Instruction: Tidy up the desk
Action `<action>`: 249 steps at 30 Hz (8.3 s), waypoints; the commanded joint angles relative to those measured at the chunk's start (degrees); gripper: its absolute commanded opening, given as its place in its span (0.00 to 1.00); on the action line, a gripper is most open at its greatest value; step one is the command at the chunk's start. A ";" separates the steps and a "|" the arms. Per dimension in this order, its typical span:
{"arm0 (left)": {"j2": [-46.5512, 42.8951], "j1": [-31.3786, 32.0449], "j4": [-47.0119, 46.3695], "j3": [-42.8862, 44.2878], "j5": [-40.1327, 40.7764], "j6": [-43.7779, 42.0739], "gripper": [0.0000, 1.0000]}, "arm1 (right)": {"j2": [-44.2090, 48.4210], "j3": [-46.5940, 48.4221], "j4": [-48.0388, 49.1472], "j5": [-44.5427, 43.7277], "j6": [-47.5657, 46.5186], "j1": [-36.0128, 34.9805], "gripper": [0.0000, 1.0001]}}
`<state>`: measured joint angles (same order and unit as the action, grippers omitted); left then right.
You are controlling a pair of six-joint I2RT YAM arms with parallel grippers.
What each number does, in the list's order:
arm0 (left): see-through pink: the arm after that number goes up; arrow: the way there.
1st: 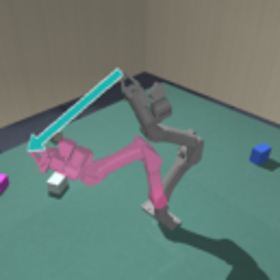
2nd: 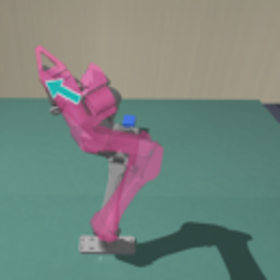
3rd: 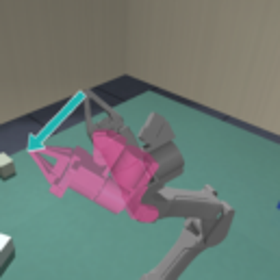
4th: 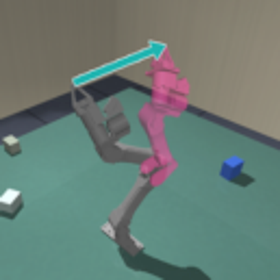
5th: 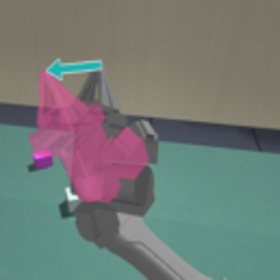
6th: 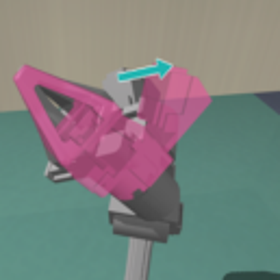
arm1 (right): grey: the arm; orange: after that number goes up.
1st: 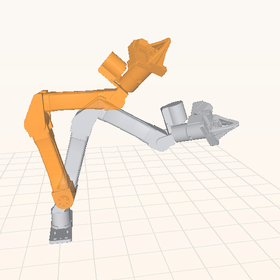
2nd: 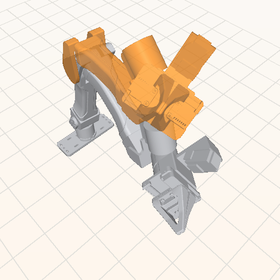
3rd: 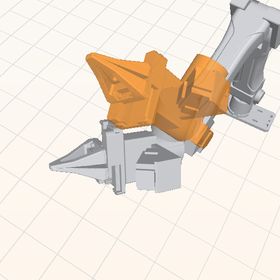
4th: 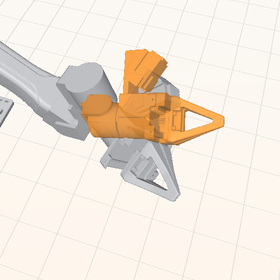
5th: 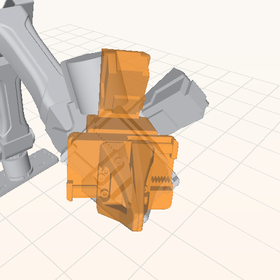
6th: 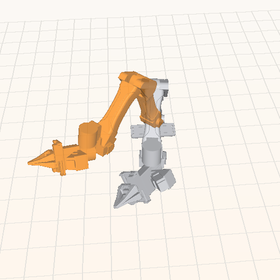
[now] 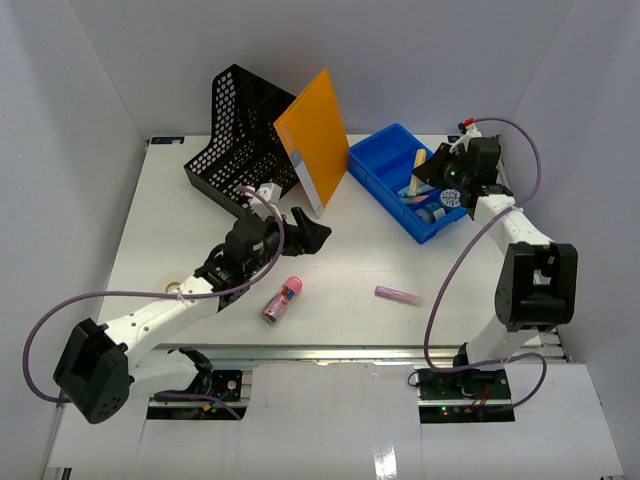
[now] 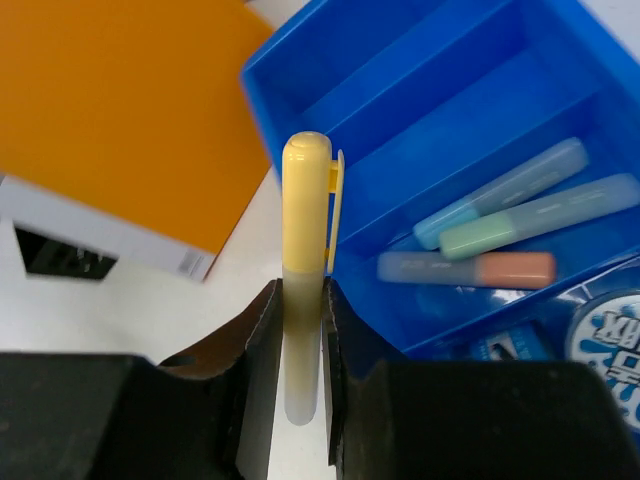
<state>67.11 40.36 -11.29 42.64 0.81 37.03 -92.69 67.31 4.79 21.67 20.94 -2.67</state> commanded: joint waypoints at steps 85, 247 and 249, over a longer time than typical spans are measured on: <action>-29.66 -0.37 10.09 -26.54 -7.09 4.89 0.98 | 12.66 -21.68 -29.85 -20.61 -79.46 -27.61 0.08; -1.71 -7.67 10.16 6.47 5.76 -5.03 0.98 | -10.45 13.71 5.33 -7.75 6.66 -2.78 0.08; -7.19 -7.77 14.27 2.35 9.54 -4.54 0.98 | -16.72 18.38 2.26 -10.33 9.72 -2.58 0.08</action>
<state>68.62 32.52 -8.39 52.19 0.65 35.12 -99.90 74.89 8.75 19.84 19.69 -5.94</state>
